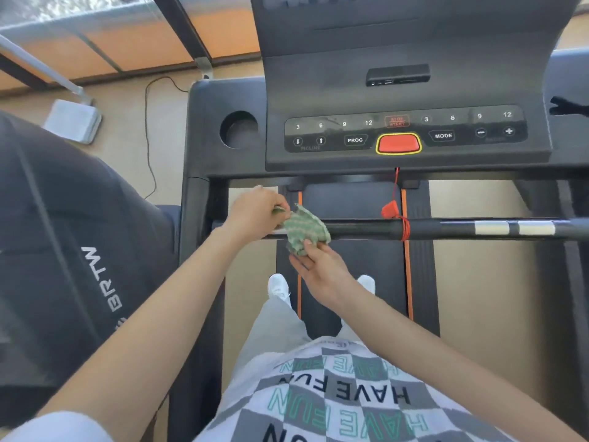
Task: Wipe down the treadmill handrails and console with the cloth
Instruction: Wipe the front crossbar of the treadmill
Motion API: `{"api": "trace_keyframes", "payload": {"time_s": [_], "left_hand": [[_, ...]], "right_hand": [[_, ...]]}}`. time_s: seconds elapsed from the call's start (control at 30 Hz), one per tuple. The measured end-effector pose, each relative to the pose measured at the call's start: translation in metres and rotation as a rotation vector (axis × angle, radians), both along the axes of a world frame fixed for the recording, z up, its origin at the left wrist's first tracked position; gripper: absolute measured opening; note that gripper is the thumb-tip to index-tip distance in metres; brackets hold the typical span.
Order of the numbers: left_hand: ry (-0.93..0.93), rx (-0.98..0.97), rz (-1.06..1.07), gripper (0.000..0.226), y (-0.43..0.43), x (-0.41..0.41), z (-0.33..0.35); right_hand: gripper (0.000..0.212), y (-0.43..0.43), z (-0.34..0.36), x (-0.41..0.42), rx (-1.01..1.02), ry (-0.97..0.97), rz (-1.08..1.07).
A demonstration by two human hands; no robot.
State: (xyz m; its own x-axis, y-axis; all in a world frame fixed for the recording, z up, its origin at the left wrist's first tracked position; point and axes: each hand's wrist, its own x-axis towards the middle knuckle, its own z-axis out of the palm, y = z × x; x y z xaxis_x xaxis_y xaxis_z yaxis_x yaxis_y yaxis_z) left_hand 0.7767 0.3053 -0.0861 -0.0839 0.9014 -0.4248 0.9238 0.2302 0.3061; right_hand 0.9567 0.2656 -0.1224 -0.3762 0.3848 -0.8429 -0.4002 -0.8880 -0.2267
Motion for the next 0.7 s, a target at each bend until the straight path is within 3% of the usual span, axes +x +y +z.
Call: {"api": "trace_keyframes", "payload": {"time_s": [0.13, 0.27, 0.47, 0.57, 0.7], "left_hand": [[0.291, 0.201, -0.056, 0.010, -0.027, -0.044, 0.003], [0.385, 0.172, 0.041, 0.013, -0.039, -0.072, 0.003], [-0.107, -0.006, 0.078, 0.034, -0.043, -0.050, 0.009], [-0.189, -0.076, 0.019, 0.033, -0.036, -0.035, 0.011], [-0.284, -0.001, -0.075, 0.038, -0.023, 0.006, 0.000]], "right_hand": [[0.038, -0.012, 0.000, -0.055, -0.078, 0.097, 0.062], [0.036, -0.018, 0.002, -0.083, -0.098, 0.176, 0.129], [0.029, -0.016, -0.004, -0.069, -0.081, 0.192, 0.058], [0.023, -0.015, -0.007, -0.046, -0.038, 0.145, -0.016], [0.023, -0.009, -0.008, -0.006, 0.053, 0.017, -0.141]]}}
